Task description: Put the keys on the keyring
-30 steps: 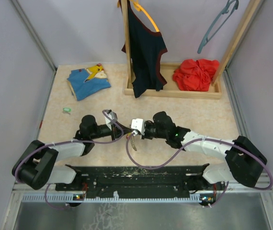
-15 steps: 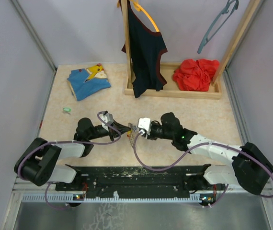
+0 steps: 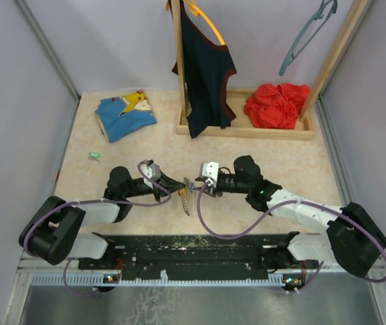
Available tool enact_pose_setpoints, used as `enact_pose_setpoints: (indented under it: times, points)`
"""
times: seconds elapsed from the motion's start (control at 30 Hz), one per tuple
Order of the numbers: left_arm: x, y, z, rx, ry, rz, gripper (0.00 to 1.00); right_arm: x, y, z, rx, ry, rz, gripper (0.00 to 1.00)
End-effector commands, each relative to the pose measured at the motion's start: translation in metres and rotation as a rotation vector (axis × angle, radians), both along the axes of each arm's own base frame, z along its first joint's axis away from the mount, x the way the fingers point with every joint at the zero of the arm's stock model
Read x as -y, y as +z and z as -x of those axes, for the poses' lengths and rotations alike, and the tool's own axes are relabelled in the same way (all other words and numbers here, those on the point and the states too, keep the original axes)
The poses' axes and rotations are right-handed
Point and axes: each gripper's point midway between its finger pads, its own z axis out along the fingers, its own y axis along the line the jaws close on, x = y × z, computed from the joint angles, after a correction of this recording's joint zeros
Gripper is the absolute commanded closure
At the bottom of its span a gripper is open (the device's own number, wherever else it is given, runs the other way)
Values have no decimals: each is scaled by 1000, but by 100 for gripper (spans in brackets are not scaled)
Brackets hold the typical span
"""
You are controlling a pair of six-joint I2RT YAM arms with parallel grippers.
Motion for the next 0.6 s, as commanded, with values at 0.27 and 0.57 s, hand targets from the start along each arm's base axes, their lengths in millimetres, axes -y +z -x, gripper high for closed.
enact_pose_setpoints:
  times: [0.27,0.57]
  points:
    - [2,17,7,81,-55,36,100,-22,22,-4,15,90,-59,68]
    - [3,18,10,78,-75,48,100,-28,18,-2,-5,122,-62,79]
